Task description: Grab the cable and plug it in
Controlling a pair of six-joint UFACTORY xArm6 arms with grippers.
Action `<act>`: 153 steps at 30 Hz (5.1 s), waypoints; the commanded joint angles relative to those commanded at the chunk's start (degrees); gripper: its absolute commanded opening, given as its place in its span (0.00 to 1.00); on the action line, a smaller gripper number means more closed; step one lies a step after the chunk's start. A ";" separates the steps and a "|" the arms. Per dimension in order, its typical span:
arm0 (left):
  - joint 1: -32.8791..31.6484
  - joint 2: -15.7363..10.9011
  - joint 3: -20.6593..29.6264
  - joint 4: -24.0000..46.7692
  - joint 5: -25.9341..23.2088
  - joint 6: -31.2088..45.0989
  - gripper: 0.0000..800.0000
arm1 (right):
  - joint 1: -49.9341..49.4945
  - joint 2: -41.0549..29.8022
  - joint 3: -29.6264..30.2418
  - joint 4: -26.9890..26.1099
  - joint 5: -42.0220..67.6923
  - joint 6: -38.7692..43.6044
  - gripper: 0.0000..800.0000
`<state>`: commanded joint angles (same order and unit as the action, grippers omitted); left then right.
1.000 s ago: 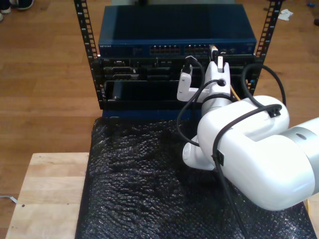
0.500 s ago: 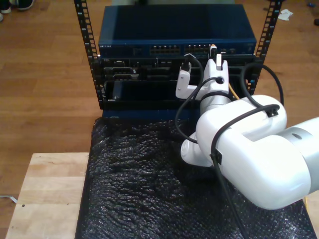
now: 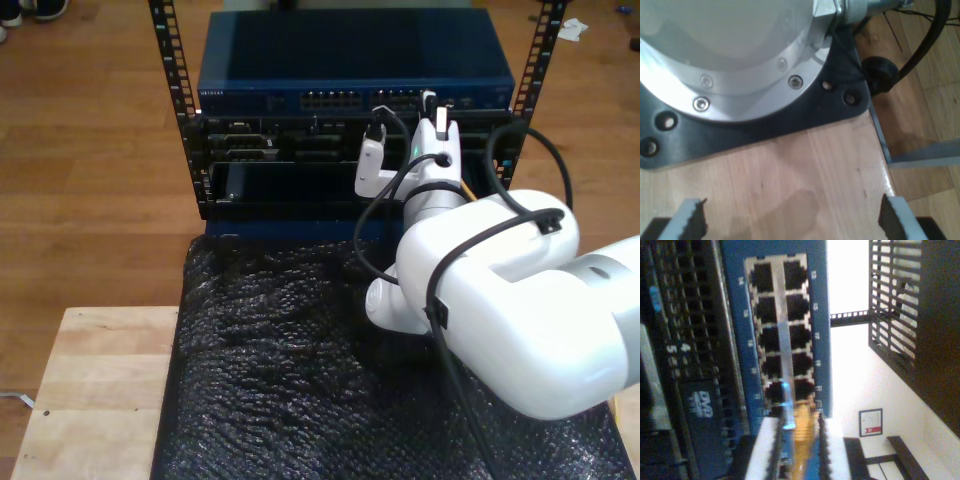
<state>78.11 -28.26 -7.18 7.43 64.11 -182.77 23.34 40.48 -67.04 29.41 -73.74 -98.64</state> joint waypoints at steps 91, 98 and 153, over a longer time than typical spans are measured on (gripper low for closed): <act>0.00 0.00 0.00 0.00 0.00 0.00 1.00 | -79.91 -81.49 46.33 -25.49 132.04 -61.36 1.00; 0.00 0.00 0.00 0.00 0.00 0.00 1.00 | -89.93 -84.48 47.91 -25.49 137.14 -71.56 1.00; 0.00 0.00 -0.09 0.00 0.00 0.00 1.00 | -111.74 -78.42 66.90 -24.88 124.84 -90.29 1.00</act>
<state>78.11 -28.26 -7.26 7.43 64.11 -182.77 -88.40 -37.93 -0.14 4.53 51.10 -188.92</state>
